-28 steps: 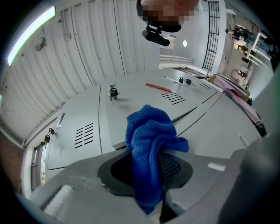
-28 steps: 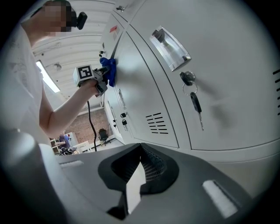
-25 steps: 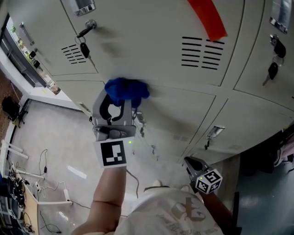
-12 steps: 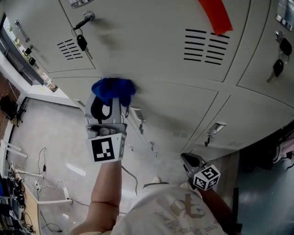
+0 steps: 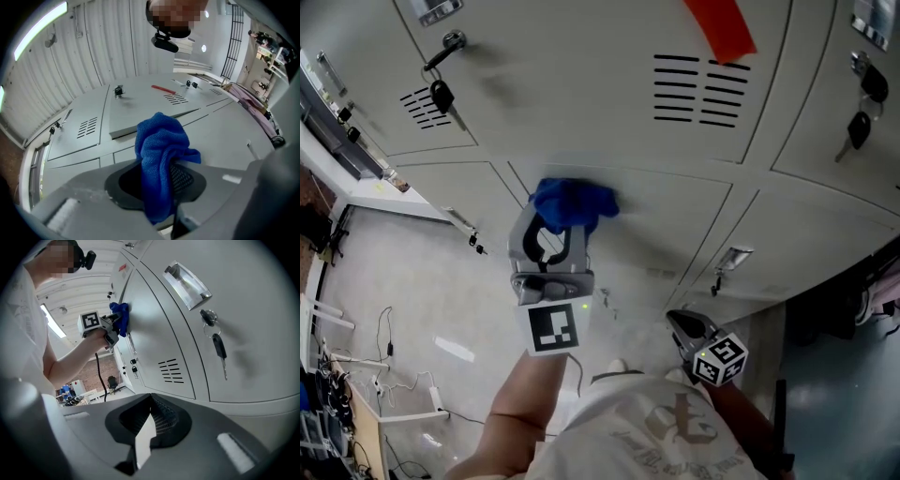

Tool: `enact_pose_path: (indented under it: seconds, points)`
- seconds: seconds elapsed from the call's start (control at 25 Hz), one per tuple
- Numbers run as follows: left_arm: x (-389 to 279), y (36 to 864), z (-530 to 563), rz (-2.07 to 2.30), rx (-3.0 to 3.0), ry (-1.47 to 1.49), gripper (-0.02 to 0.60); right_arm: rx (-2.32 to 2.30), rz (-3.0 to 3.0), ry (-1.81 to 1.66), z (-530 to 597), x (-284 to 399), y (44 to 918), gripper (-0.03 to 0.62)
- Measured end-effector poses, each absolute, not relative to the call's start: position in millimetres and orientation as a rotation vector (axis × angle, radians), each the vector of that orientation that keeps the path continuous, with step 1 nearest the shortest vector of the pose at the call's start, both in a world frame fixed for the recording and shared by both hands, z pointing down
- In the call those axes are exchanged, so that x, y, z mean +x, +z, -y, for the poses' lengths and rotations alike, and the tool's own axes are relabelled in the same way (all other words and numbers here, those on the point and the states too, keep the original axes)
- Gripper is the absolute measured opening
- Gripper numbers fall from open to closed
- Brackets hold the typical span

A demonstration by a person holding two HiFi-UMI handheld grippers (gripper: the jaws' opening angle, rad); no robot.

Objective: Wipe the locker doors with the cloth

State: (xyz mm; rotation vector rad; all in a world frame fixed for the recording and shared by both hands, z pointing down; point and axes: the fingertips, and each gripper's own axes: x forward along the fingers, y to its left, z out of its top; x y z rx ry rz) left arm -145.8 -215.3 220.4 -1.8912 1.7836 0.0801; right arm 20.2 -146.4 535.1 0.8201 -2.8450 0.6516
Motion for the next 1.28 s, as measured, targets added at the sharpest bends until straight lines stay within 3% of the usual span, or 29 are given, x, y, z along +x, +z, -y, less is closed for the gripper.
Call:
enact_pose_path:
  seconds: [0.12,0.4,0.84,1.28]
  points:
    - [-126,225,215,-1.726,-1.910,-0.045,0.123,0.816,2.849,0.644,149,15,536,0.009]
    - [-93,217,214,-1.730,-1.947,0.095,0.124,0.804,2.847,0.647,149,20,536,0.009]
    - [-47,240,225,-1.597,-1.980,-0.091,0.124,0.827,2.841,0.654,156,22,546,0.009]
    - [-82,252,221,-1.668,-1.964,-0.070,0.127,0.836,2.845,0.663,145,38,543,0.008]
